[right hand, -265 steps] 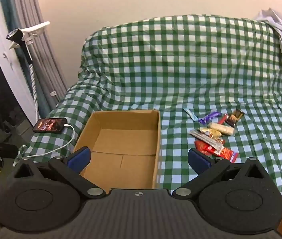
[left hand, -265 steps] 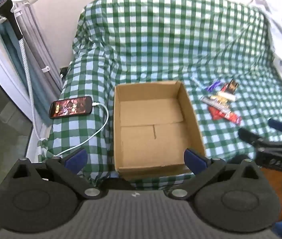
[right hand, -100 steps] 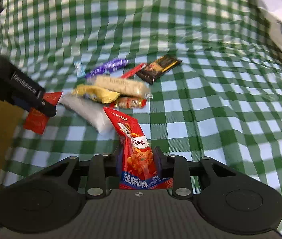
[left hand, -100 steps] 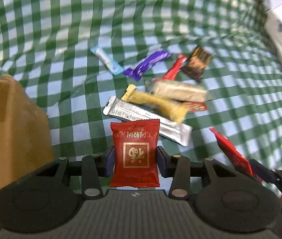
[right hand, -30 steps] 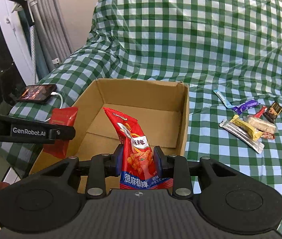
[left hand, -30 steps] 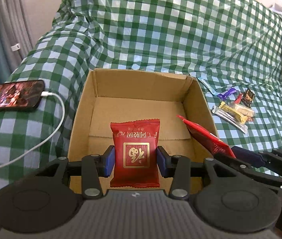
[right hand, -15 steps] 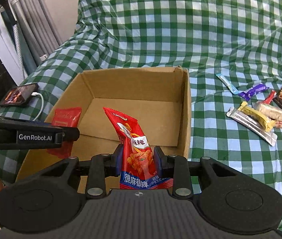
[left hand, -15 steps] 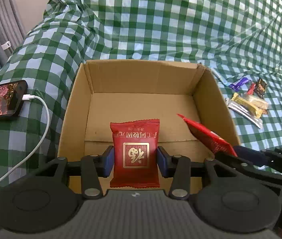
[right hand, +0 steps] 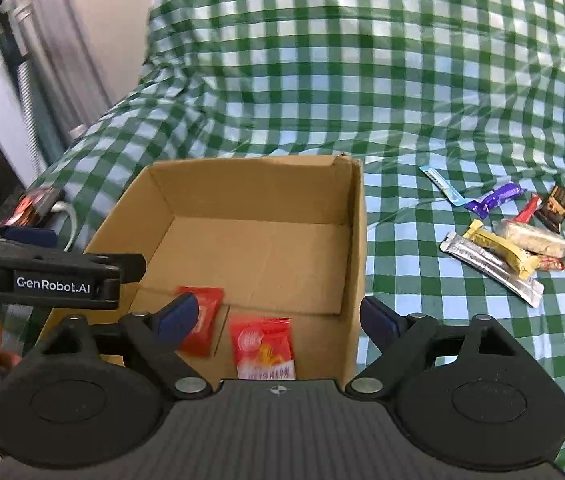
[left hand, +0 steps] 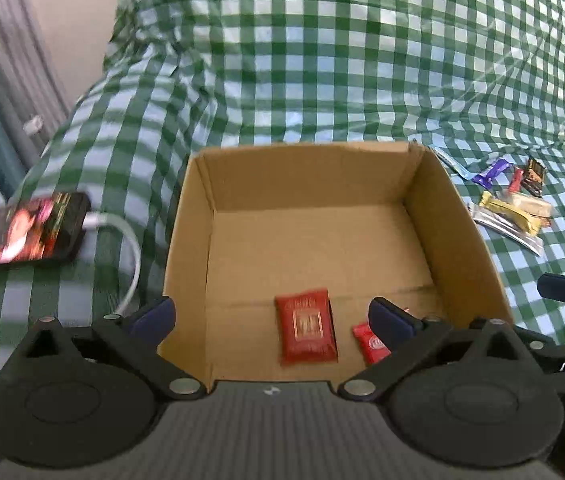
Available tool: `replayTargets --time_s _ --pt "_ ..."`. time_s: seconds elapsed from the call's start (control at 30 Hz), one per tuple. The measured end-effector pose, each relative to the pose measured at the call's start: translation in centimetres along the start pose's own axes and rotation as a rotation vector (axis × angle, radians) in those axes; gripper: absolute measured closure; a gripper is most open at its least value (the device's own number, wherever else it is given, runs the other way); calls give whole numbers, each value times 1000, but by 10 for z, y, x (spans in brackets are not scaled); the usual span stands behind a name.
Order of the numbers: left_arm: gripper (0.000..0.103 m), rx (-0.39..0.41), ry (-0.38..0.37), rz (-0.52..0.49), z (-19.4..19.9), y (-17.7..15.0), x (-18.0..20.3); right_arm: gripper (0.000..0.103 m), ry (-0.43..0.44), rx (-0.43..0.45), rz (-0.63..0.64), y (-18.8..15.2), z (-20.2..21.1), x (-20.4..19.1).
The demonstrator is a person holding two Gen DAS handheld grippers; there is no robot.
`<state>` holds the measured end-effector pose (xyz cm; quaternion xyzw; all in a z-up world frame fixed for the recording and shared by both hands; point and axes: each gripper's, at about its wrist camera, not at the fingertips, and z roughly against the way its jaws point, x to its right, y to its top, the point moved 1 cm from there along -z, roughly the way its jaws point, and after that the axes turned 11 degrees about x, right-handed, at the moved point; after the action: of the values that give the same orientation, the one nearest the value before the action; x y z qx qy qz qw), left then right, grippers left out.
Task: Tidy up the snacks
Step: 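Open both tools to drop the red packets into the box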
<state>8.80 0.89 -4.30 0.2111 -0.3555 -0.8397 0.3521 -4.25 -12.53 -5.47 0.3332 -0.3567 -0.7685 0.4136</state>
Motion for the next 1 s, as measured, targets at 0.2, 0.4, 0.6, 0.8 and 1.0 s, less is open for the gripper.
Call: replayTargets --time_s 0.2,0.4,0.6,0.8,1.0 --pt "0 -4 -18 57 45 -27 -6 11 3 -18 8 -16 37 -10" --pt "0 3 -18 82 89 -38 -6 8 2 26 38 -22 78 -22" --pt "0 49 59 96 123 -44 -10 5 1 68 30 -29 116 -29" --pt "0 84 92 136 157 -50 -13 3 7 107 56 -40 148 -36" --pt "0 109 95 127 185 -58 -5 3 -2 169 55 -44 176 -37"
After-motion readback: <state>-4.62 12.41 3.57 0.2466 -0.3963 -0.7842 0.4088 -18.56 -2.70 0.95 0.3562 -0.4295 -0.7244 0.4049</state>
